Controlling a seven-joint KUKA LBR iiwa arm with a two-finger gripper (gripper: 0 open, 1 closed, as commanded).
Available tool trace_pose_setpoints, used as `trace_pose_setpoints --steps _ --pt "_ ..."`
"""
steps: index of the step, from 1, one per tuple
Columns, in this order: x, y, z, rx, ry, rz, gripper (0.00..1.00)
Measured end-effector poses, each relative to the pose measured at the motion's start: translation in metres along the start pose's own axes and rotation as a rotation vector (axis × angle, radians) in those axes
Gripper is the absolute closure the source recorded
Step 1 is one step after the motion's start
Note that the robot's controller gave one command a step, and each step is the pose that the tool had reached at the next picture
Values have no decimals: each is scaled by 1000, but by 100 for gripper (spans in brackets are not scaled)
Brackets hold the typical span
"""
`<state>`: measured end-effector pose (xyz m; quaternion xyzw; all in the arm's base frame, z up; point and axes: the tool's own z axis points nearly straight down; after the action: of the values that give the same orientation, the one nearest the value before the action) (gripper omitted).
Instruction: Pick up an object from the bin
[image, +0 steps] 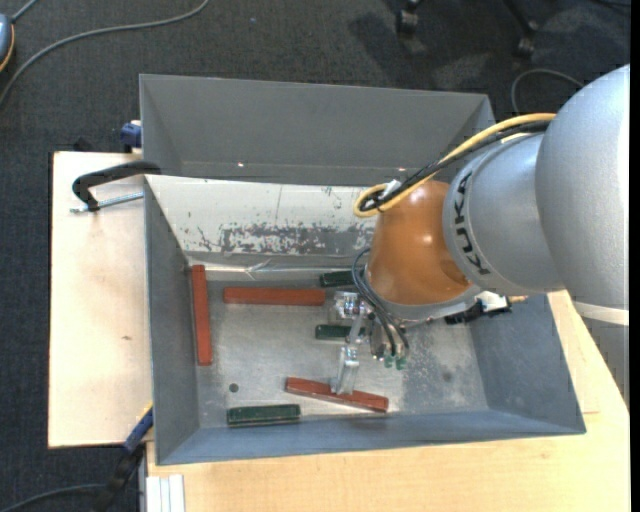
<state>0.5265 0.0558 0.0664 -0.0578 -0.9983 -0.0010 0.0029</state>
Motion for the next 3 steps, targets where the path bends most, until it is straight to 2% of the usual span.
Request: trace_pose_setpoints --steps 1,2,3 --pt "-25 -26 -36 -1 -14 103 0" --pt "-25 10 -43 -3 -12 124 0" --pt "-44 36 -5 -3 -11 462 0"
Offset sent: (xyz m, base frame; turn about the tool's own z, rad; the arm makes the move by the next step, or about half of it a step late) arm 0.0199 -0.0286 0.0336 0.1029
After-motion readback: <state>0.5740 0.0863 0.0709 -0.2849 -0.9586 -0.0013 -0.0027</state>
